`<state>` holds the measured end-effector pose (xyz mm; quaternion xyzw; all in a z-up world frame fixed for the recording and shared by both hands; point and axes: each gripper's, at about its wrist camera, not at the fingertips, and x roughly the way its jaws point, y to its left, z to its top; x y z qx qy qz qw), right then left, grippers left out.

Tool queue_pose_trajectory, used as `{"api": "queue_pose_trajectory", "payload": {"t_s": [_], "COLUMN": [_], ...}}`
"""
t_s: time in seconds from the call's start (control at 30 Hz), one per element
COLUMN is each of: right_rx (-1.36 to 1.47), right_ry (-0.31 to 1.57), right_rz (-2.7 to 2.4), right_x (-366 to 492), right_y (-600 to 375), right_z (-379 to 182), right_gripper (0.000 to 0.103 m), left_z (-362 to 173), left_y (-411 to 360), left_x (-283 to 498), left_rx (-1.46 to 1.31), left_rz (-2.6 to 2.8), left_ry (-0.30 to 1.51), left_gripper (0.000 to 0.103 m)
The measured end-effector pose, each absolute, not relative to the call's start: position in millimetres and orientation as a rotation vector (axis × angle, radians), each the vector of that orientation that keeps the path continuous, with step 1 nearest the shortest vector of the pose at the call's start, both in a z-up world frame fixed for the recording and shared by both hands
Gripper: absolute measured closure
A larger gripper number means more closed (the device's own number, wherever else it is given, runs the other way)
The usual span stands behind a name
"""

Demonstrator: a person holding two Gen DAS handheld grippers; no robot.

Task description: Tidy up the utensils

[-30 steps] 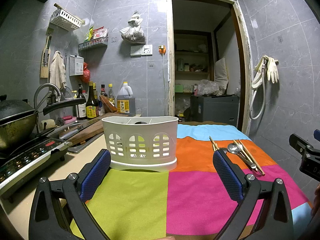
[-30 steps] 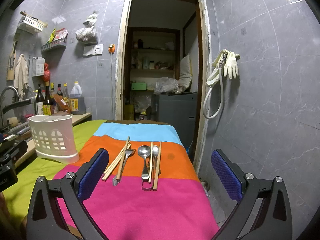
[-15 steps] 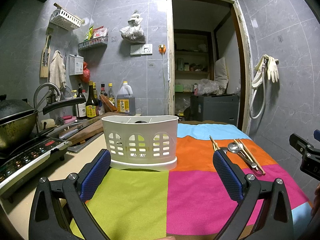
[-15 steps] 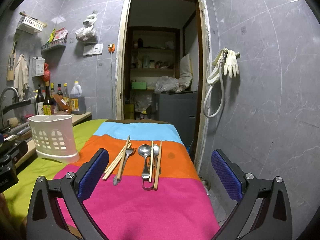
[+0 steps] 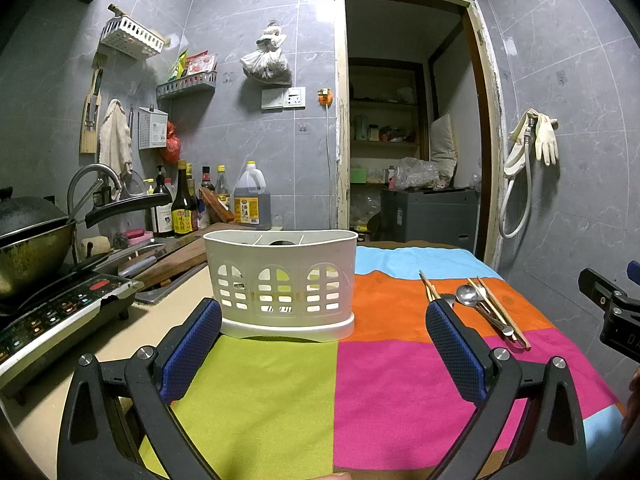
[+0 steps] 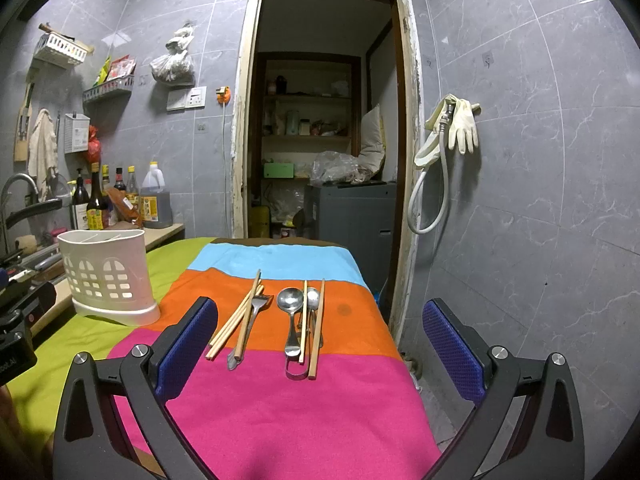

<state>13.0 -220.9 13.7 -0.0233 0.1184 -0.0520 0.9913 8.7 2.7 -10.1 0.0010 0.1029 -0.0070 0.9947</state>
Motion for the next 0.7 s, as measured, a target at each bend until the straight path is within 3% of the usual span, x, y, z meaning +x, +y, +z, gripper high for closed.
{"api": "queue_pose_trajectory", "payload": {"t_s": [0.7], "right_rx": [-0.058], "right_ry": [0.249], "right_rz": [-0.091], "right_x": [17], "right_y": [-219], "right_z": [9], "right_gripper": [0.000], "left_z": [-11], "left_y": [-3], "left_x": [29], "left_rx": [0.038], "left_rz": [0.020], "left_ry": [0.227], "left_gripper": [0.003]}}
